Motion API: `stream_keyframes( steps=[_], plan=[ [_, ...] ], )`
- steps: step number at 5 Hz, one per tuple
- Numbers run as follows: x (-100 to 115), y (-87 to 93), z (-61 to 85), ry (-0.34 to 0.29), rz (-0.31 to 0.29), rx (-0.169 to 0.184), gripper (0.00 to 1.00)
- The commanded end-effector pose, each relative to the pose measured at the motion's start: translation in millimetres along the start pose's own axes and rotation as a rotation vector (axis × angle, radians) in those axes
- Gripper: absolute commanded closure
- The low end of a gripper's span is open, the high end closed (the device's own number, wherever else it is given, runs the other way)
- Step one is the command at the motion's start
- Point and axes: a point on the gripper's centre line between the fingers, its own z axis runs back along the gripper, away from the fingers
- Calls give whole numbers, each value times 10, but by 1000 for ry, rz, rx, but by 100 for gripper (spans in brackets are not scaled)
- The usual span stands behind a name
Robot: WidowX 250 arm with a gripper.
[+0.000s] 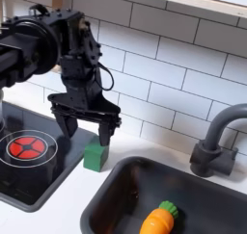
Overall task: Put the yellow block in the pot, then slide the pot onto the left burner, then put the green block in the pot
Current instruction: 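Put the green block in the pot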
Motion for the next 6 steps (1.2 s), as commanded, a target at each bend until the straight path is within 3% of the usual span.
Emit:
stream_keyframes(
  steps=[1, 3, 6],
  plan=[
    [75, -103, -134, 19, -17, 5, 0],
    [70, -80, -269, 56, -58, 21, 0],
    [30, -26, -400, 109, -62, 31, 0]
  ],
)
